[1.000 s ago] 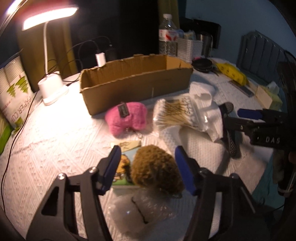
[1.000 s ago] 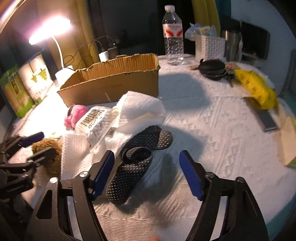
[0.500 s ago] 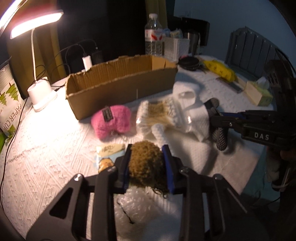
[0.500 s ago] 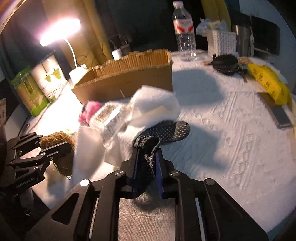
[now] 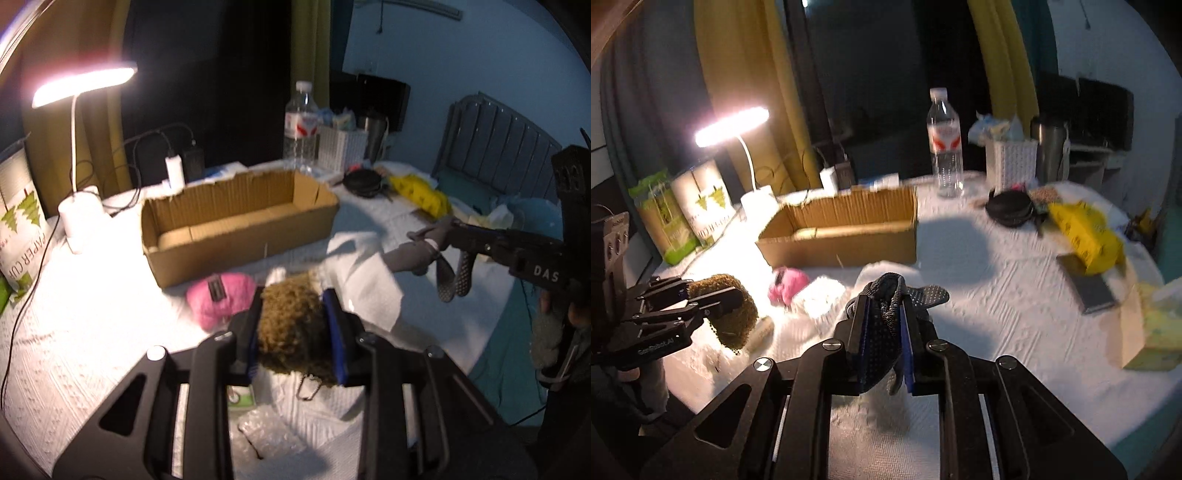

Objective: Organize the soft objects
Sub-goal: 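Carry the loofah with the left tool while the right tool carries the slipper toward the cardboard box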

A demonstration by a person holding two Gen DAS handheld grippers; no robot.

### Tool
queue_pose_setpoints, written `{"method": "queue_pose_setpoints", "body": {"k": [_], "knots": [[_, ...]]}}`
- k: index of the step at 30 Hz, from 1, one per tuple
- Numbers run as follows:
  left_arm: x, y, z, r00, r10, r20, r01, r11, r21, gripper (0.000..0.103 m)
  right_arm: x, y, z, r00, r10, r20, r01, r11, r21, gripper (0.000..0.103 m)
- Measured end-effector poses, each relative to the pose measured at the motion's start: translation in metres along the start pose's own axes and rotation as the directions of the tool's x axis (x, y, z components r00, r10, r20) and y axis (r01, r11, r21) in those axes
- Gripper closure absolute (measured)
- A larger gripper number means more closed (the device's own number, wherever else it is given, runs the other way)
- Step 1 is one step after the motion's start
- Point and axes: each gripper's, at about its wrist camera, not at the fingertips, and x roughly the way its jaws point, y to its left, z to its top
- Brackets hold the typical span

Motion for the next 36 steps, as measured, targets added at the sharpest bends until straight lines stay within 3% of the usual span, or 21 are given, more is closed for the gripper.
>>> {"method": "queue_pose_setpoints", "body": {"k": [7, 14, 29, 36], "knots": [[-0.012, 0.008, 0.028, 0.997, 0.003, 0.075, -0.003, 1.000, -0.002, 0.072, -0.017, 0.000, 0.032, 0.996, 0.008, 0.084, -0.006, 1.000, -0.023, 0.087], [-0.013, 0.022, 0.060, 0.991, 0.008, 0.136, -0.007, 1.000, -0.007, 0.072, -0.004, 0.002, 0.063, 0.992, 0.028, 0.123, -0.020, 0.998, -0.061, 0.087], [0.031, 0.049, 0.106, 0.980, 0.037, 0.193, -0.029, 0.999, -0.044, 0.071, 0.067, -0.010, 0.103, 0.989, 0.097, 0.110, -0.088, 0.993, -0.081, 0.087], [0.071, 0.061, 0.112, 0.988, 0.030, 0.152, -0.016, 0.996, -0.091, 0.071, 0.106, -0.021, 0.112, 0.989, 0.126, 0.077, -0.120, 0.990, -0.078, 0.087]]}}
